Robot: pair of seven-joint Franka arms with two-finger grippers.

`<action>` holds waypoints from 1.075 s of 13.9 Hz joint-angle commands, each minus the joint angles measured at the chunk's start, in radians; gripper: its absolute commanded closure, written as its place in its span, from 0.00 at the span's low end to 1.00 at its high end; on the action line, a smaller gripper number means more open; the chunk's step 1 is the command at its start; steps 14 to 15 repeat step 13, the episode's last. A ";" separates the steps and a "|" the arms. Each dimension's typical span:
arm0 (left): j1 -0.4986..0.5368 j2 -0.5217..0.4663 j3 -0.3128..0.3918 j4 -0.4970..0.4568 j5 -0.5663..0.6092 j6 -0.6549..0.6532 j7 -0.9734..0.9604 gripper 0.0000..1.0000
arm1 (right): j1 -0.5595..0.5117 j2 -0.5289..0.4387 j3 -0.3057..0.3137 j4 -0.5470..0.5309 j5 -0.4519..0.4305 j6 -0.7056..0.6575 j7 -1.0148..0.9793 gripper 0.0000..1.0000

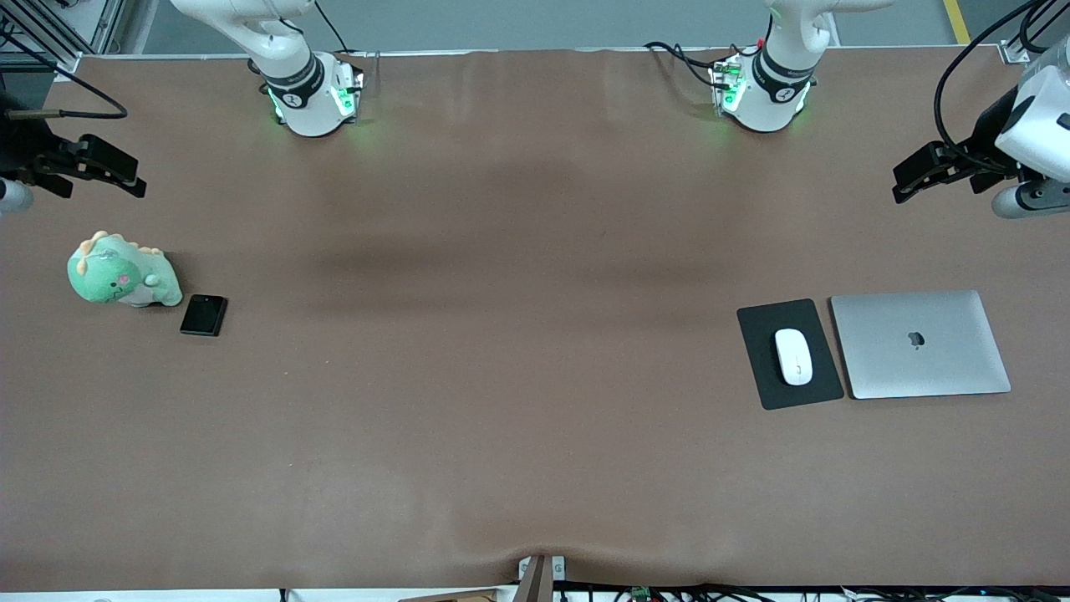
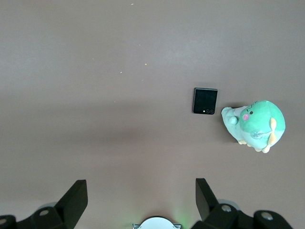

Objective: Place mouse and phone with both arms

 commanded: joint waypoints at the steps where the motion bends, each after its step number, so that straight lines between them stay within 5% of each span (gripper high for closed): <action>1: 0.004 0.007 -0.003 0.019 0.020 -0.002 0.026 0.00 | 0.014 0.010 -0.003 0.019 -0.013 -0.010 0.008 0.00; 15: 0.005 0.013 0.003 0.029 0.019 -0.002 0.035 0.00 | 0.013 0.012 -0.003 0.019 -0.013 -0.010 0.008 0.00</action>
